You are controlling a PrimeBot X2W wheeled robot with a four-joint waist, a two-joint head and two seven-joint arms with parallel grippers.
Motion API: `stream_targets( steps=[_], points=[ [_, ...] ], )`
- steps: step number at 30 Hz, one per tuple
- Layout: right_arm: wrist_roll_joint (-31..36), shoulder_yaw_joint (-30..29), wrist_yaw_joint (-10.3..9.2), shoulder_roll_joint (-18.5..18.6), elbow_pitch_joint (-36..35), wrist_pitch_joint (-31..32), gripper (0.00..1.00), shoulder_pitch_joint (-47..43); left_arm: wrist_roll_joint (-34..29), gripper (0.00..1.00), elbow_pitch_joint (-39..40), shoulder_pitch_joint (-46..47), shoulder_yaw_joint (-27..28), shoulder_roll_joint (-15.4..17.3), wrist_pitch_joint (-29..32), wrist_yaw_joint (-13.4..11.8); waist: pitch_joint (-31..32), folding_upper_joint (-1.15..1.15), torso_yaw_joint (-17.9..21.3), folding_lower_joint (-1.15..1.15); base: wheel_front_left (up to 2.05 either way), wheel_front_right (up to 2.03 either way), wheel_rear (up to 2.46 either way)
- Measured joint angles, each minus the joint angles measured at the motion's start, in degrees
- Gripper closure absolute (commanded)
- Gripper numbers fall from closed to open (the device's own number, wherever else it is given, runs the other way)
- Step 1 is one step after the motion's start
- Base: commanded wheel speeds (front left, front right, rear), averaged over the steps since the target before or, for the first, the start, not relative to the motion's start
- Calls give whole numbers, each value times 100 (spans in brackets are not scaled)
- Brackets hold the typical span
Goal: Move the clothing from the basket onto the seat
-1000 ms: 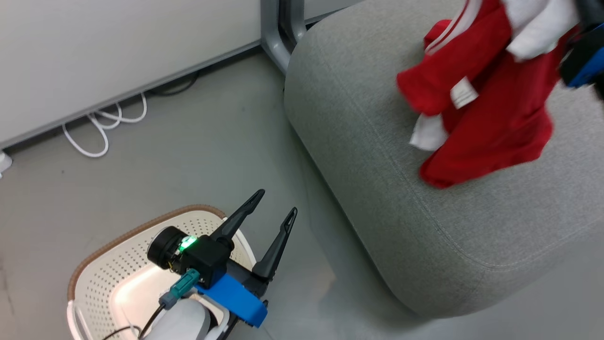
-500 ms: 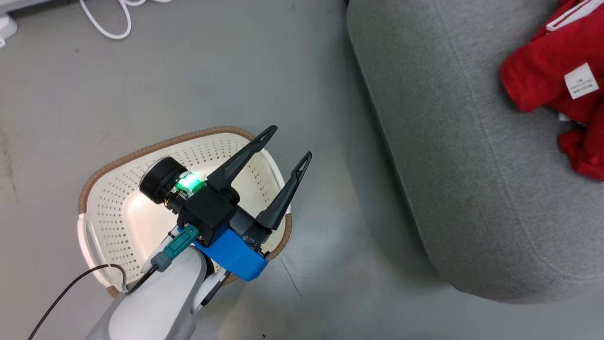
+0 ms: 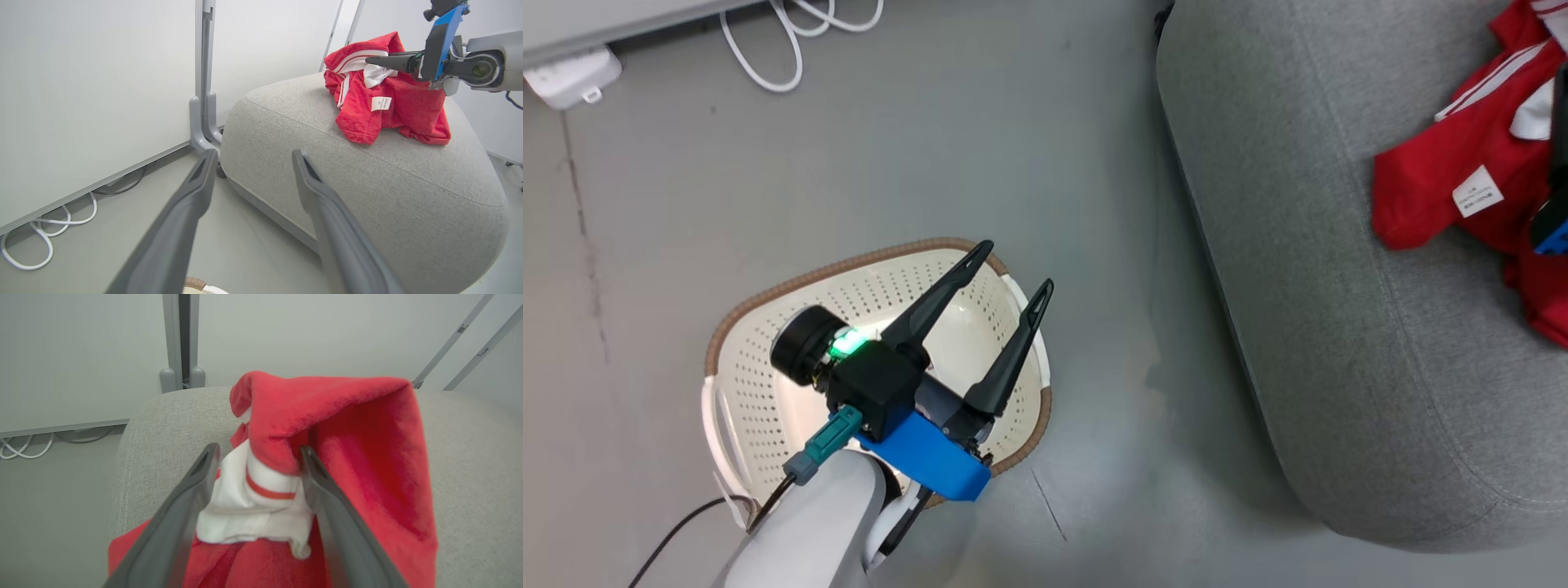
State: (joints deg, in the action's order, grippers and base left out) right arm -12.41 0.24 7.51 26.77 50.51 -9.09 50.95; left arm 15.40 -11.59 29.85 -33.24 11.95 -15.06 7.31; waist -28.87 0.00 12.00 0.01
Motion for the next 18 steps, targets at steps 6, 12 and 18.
stream_targets(
  steps=[6,12,18],
  points=[
    [27,467,0,-35,-135,0,0,-367,133,0,-130,-558,322,-258,0,0,661,0,33,-1,0,0,0],
    [-46,994,0,-41,-638,114,0,-913,220,0,-288,-1159,701,-479,0,-1,1437,0,29,-2,0,0,0],
    [-249,1239,0,-109,-1525,183,0,-1680,211,0,-383,-1777,1094,-648,0,-11,2131,0,-58,-3,0,0,0]
  ],
)
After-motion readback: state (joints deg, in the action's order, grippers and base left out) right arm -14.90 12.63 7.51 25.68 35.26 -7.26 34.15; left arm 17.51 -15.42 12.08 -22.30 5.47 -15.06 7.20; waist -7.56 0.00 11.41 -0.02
